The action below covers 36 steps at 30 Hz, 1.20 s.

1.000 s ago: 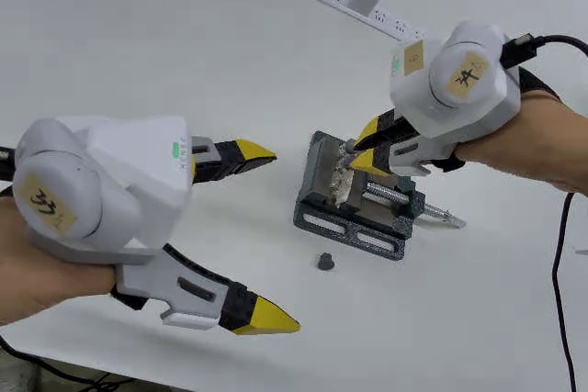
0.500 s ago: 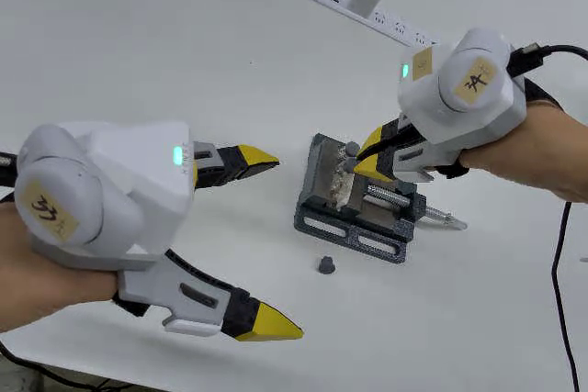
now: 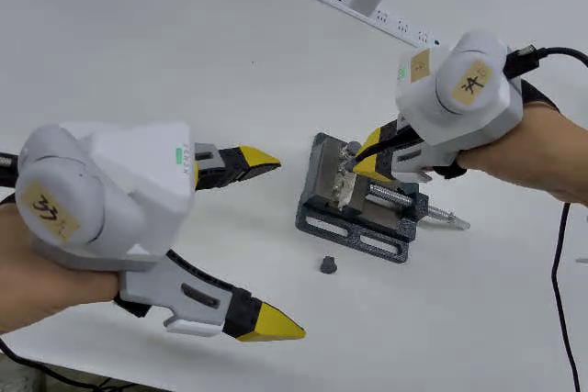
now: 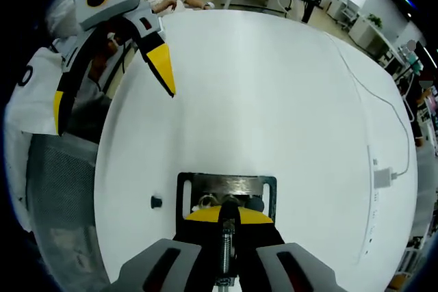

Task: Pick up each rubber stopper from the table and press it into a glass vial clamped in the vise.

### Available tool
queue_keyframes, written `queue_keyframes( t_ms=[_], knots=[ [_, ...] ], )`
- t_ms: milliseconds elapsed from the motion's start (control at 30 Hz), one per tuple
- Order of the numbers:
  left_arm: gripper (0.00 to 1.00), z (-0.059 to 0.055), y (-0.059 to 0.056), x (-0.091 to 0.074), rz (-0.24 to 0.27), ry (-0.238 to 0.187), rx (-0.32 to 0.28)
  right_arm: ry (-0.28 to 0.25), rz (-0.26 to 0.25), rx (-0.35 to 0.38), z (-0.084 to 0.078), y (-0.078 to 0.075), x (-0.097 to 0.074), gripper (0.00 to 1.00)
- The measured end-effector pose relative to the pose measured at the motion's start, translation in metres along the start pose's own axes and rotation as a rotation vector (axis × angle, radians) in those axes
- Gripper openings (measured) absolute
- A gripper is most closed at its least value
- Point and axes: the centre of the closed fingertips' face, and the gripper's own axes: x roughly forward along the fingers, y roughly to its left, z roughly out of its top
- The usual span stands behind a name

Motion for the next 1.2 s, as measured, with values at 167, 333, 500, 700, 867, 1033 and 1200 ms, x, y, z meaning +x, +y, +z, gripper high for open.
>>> queue_keyframes(
  t_ms=[167, 333, 500, 700, 867, 1033, 1200],
  knots=[
    [0.9, 0.0003, 0.0001, 0.0002, 0.002, -0.002, -0.001, 0.002, 0.01, 0.001, -0.0003, -0.0014, 0.001, 0.02],
    [0.9, 0.0009, -0.0006, 0.0007, -0.002, -0.002, 0.001, 0.008, 0.013, -0.001, -0.0004, -0.0031, 0.0018, 0.03],
    [0.9, 0.0024, 0.0003, 0.0003, 0.001, -0.008, -0.001, 0.016, 0.01, -0.006, 0.0003, -0.0021, 0.0019, 0.03],
    [0.9, 0.0028, -0.0004, 0.0014, -0.004, -0.01, -0.001, 0.022, 0.02, 0.009, 0.003, 0.0001, 0.0013, 0.03],
    [0.9, 0.0037, -0.0005, 0.0017, -0.004, -0.012, 0.0, 0.022, 0.019, 0.007, 0.0023, -0.0001, 0.0026, 0.03],
    [0.9, 0.0032, -0.001, 0.0026, -0.006, -0.008, 0.0, 0.037, 0.034, 0.02, 0.0047, 0.0004, 0.0027, 0.03],
    [0.9, 0.0044, -0.0016, 0.0032, -0.007, -0.01, -0.002, 0.053, 0.046, 0.015, 0.0058, 0.0028, 0.0016, 0.02]
  ],
)
